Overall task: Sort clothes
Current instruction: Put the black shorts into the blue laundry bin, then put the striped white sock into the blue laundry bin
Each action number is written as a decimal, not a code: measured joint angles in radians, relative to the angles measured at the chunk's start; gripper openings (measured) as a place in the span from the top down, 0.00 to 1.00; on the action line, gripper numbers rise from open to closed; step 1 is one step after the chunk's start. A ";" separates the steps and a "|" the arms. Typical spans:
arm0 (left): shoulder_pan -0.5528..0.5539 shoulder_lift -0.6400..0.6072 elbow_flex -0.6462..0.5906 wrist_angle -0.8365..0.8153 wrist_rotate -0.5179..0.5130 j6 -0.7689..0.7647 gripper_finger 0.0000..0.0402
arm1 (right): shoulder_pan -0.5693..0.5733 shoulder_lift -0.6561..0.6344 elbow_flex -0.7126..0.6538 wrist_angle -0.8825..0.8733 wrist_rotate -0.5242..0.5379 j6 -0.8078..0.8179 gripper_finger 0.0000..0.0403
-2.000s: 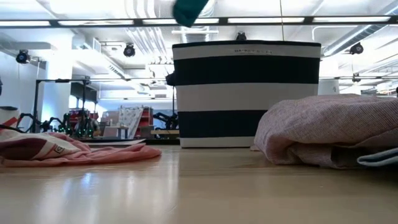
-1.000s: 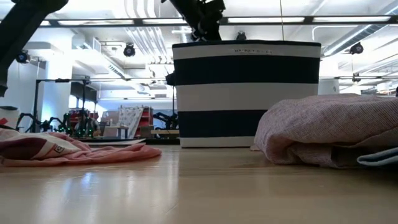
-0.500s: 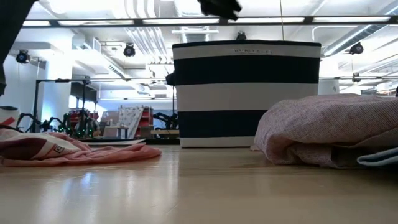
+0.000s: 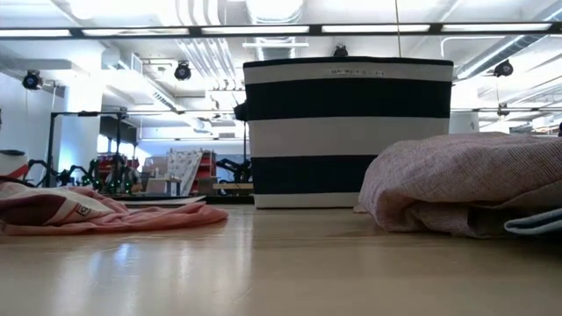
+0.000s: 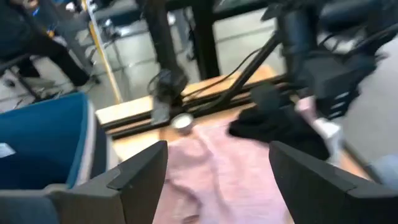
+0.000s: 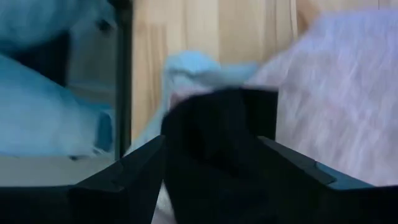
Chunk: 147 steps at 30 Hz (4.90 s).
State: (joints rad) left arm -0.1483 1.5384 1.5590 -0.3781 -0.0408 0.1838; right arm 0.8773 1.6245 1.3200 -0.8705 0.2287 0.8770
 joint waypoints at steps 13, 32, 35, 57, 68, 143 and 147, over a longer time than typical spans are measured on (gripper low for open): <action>-0.305 -0.325 -0.466 0.263 -0.266 -0.157 0.32 | 0.034 0.365 0.363 -0.415 -0.138 0.041 0.33; -0.465 -0.329 -0.641 0.473 -0.369 -0.254 0.39 | -0.005 0.461 0.371 -0.577 -0.180 -0.052 0.93; -0.471 -0.319 -0.641 0.480 -0.369 -0.256 0.41 | -0.005 0.418 0.371 -0.583 -0.177 -0.035 0.96; -0.490 -0.319 -0.641 0.446 -0.360 -0.219 0.49 | -0.075 -0.006 0.562 -0.614 0.720 -0.090 1.00; -0.490 -0.319 -0.641 0.317 -0.360 -0.245 0.50 | -0.299 -0.048 0.745 -0.612 0.977 -0.475 1.00; -0.474 0.133 -0.657 -0.266 -0.195 -0.917 0.64 | -0.837 -0.102 0.800 -0.331 0.245 -0.965 0.34; -0.474 0.107 -0.657 -0.267 -0.194 -0.894 0.81 | -0.822 -0.102 0.800 -0.340 0.245 -0.938 0.37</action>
State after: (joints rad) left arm -0.6220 1.6451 0.9020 -0.6454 -0.2345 -0.7105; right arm 0.0557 1.5227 2.1201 -1.2104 0.4740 -0.0613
